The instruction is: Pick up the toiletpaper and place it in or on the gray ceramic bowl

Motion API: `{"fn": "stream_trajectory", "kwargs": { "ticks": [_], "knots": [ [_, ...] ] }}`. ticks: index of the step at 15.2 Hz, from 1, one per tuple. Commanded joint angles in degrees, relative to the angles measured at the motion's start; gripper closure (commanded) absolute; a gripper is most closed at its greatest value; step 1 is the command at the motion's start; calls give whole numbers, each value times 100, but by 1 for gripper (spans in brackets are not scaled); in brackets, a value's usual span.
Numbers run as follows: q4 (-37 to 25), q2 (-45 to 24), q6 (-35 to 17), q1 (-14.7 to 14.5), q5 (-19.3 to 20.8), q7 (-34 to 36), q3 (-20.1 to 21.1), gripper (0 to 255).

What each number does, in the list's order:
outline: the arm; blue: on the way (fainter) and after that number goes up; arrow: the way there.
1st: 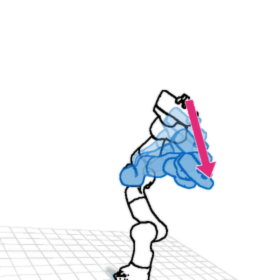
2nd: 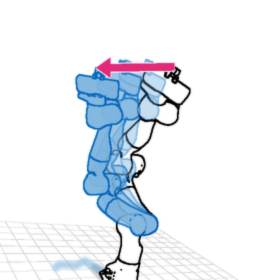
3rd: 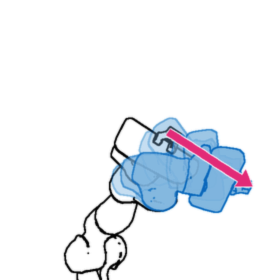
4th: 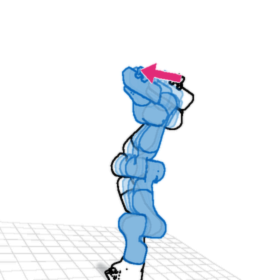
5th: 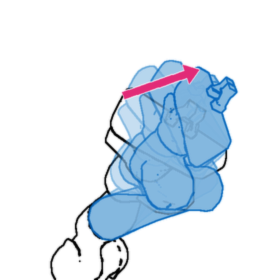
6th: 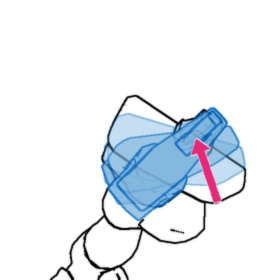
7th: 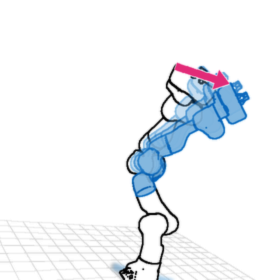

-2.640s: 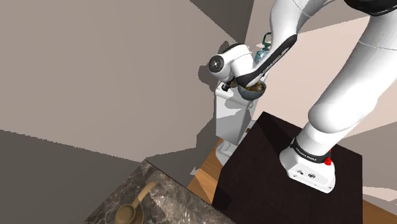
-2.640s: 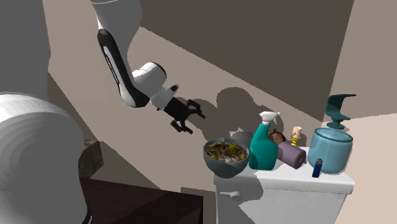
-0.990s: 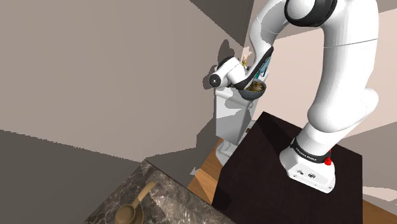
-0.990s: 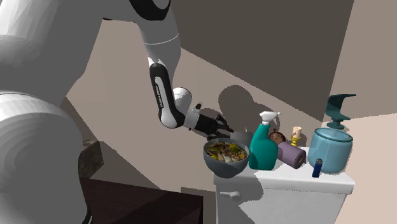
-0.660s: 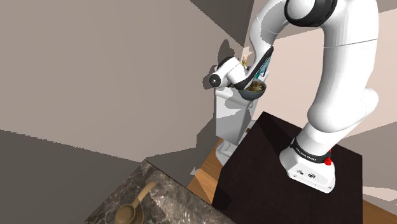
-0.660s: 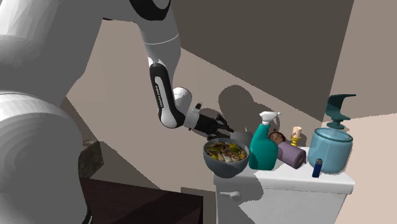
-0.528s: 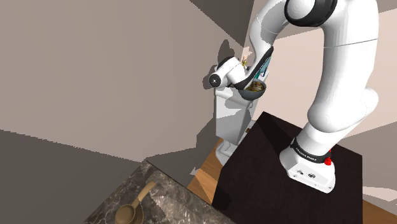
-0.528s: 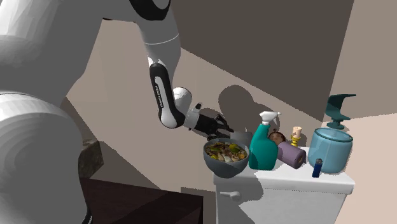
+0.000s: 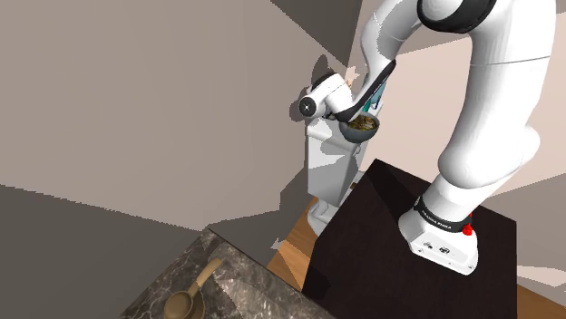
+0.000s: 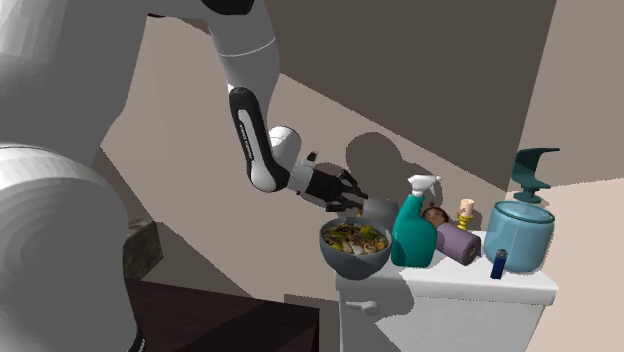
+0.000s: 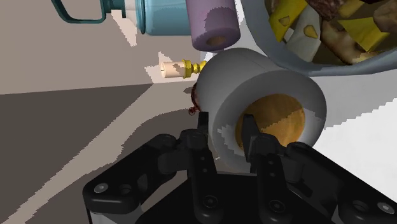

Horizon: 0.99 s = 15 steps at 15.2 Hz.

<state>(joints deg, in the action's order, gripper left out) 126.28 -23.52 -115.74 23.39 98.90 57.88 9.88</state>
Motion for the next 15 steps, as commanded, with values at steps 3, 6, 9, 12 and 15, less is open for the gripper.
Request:
{"fn": "stream_trajectory", "kwargs": {
  "ticks": [3, 6, 9, 12, 15],
  "knots": [
    [79, 288, -55, 29, -124, -220, 22, 255],
    [128, 497, -95, 48, -224, -393, 38, 255],
    [168, 702, -134, 67, -327, -572, 53, 255],
    [199, 902, -171, 84, -434, -755, 66, 255],
    [222, 1096, -206, 100, -544, -943, 77, 255]
  ]
}}
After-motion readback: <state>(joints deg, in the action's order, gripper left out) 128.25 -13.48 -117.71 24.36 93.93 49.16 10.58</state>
